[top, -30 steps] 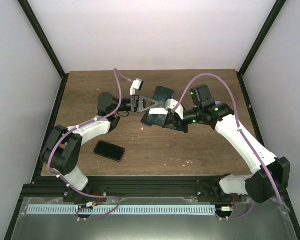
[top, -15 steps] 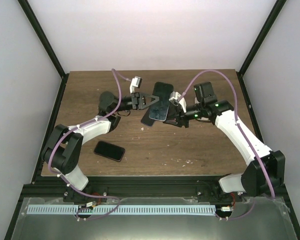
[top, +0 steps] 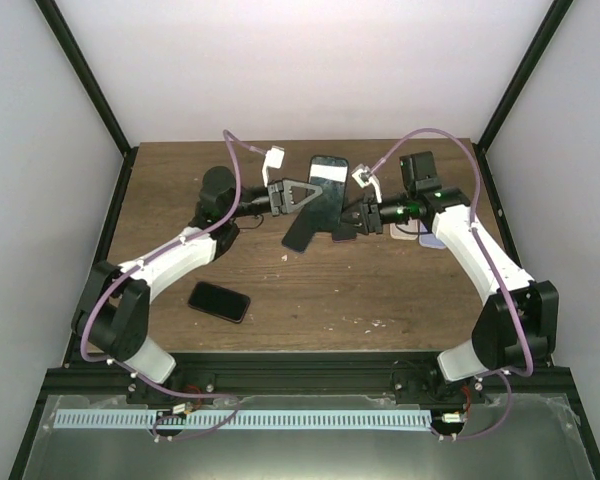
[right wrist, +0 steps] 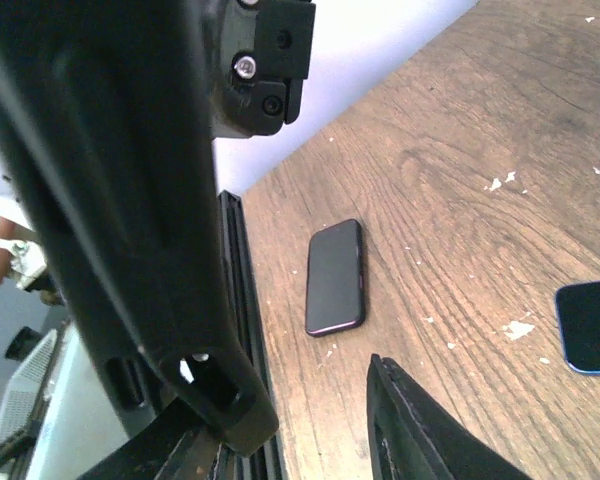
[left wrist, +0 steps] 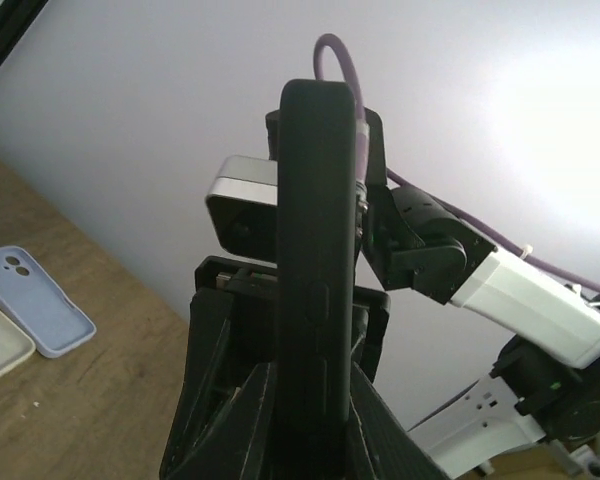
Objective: Take the phone out of the phone case
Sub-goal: Remove the phone case from the phone.
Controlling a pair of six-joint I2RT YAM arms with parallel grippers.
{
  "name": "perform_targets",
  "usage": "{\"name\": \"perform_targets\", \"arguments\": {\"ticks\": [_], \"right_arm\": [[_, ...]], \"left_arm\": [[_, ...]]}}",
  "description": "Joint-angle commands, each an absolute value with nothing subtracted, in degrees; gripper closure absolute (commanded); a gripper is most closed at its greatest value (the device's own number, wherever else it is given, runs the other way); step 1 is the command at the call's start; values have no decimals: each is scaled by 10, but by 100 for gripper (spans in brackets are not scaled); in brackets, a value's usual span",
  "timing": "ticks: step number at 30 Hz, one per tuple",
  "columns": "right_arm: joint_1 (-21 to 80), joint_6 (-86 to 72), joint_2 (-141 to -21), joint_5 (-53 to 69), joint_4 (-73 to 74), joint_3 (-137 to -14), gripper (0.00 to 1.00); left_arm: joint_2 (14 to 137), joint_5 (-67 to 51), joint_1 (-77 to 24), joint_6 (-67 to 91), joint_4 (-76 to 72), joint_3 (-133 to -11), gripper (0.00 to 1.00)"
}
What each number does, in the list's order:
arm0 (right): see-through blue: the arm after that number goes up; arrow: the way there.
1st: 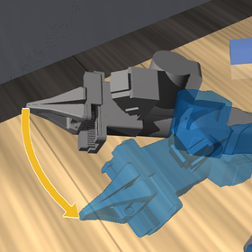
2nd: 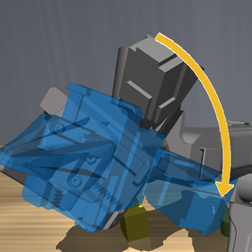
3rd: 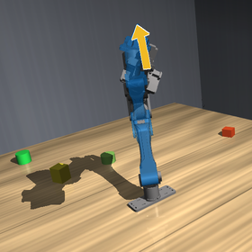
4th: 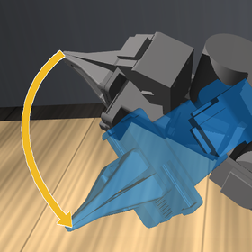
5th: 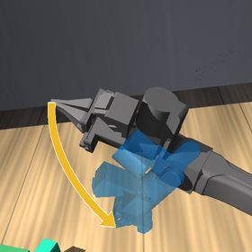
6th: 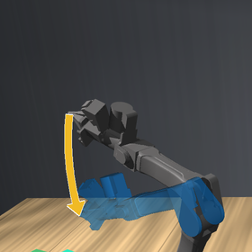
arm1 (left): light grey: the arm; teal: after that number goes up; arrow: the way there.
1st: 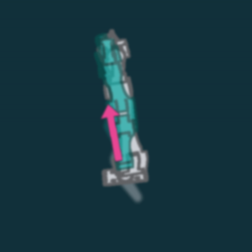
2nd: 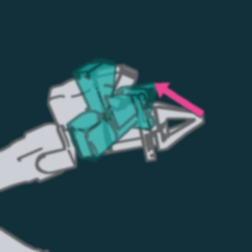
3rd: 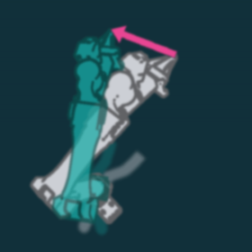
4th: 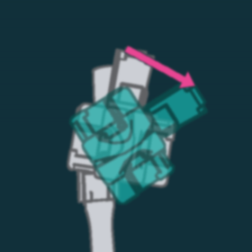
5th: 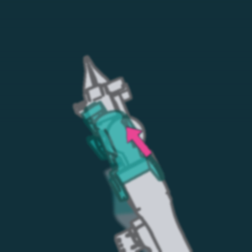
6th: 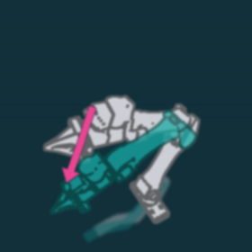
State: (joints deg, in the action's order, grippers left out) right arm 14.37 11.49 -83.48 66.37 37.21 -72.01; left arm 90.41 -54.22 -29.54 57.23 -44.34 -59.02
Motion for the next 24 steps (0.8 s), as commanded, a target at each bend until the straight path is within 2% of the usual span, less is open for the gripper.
{"name": "perform_targets", "arguments": {"ticks": [1,14,22,24], "right_arm": [[123,48,-840,681,200,-793,64],[121,-22,-835,724,147,-826,59],[116,-97,-831,763,65,-826,59],[116,-109,-832,773,52,-820,63]], "left_arm": [[897,-710,-373,503,-275,-580,100],[914,-715,-381,471,-244,-585,100],[931,-717,-383,509,-313,-562,100],[936,-717,-382,523,-337,-557,100]]}}
